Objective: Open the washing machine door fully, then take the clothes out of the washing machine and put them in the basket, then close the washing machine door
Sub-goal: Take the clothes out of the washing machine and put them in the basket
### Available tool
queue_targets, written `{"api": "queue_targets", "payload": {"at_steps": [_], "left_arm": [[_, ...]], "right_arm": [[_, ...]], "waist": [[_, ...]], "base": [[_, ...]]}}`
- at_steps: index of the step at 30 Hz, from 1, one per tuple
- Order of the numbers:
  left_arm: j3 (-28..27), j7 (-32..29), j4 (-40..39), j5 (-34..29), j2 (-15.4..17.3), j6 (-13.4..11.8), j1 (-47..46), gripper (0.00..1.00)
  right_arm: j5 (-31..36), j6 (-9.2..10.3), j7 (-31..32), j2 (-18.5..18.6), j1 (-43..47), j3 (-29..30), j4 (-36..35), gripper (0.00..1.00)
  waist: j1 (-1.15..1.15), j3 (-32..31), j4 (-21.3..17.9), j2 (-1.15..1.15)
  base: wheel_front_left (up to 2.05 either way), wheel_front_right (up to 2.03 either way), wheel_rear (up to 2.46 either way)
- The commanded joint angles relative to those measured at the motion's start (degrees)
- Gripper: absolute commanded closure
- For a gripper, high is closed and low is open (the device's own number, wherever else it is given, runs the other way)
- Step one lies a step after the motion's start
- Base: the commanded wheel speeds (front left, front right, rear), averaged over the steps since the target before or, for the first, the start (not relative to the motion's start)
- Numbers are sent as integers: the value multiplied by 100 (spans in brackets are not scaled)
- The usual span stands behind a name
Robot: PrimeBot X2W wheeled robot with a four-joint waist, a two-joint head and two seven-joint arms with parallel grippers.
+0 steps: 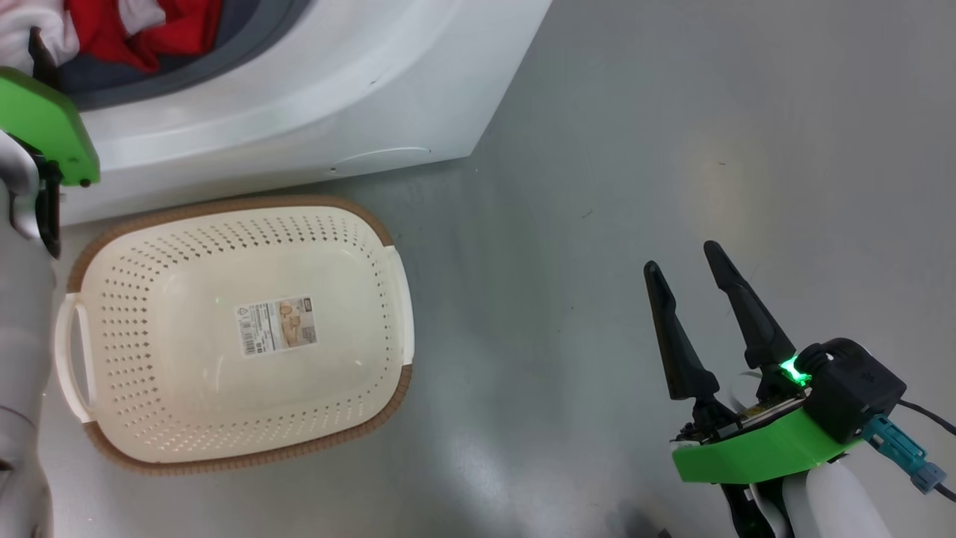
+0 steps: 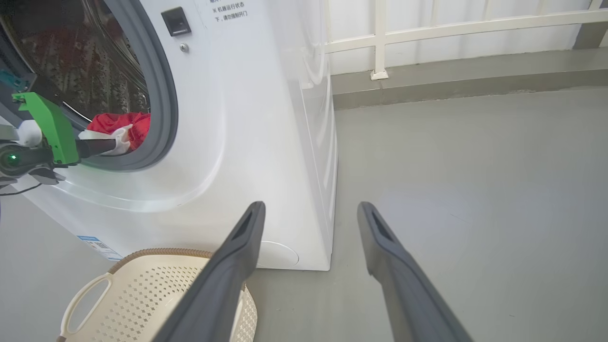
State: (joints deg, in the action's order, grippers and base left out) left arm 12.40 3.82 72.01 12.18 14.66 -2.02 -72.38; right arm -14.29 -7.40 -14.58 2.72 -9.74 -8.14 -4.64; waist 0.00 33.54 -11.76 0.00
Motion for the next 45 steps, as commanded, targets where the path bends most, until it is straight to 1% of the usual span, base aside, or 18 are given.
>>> {"api": "queue_targets", "payload": {"at_steps": [1,2,3,5,13,17,22,28,31,35,40,45], "left_arm": [[-40,-63,-15,-11,288,-29,-23,0],[-38,-84,0,0,288,-30,-27,5],[-31,-118,17,9,286,-23,-25,53],[-28,-140,39,38,276,-8,-30,100],[-88,15,74,241,153,151,40,100],[-143,323,16,351,81,174,71,100],[-163,699,-105,429,14,266,121,100],[-183,1074,-602,477,-48,306,350,100],[-229,1111,-1143,485,-70,293,606,100],[-369,1115,-2329,429,-83,186,1189,100],[-517,1117,-3796,293,-175,40,2102,100],[-575,1117,-4969,186,-263,-27,2874,100]], "right_arm": [[-61,-9,-41,16,-56,-133,-131,0],[-62,-9,-41,16,-61,-134,-130,0],[-65,-9,-41,16,-66,-137,-132,0],[-71,-9,-41,16,-73,-136,-138,0],[-84,-9,-41,16,-91,-116,-133,0],[-80,-9,-41,16,-95,-100,-134,0],[-70,-9,-41,16,-106,-78,-140,0],[-46,-9,-41,16,-74,5,-173,0],[-42,-9,-41,16,-48,38,-196,0],[-21,-9,-41,16,-12,101,-230,0],[4,-9,-41,16,39,145,-251,0],[36,-9,-41,16,72,162,-251,0]], "waist": [[0,12,-5,0],[0,18,-7,0],[0,21,-8,0],[0,27,-2,0],[0,24,96,0],[0,31,187,0],[0,38,283,0],[0,20,427,0],[0,8,503,0],[0,-15,619,0],[0,-72,757,0],[0,-140,893,0]], "base": [[0,0,0],[0,0,0],[0,0,0],[0,0,0],[0,0,0],[0,0,0],[0,0,0],[0,0,0],[0,0,0],[0,0,0],[0,0,0],[0,0,0]]}}
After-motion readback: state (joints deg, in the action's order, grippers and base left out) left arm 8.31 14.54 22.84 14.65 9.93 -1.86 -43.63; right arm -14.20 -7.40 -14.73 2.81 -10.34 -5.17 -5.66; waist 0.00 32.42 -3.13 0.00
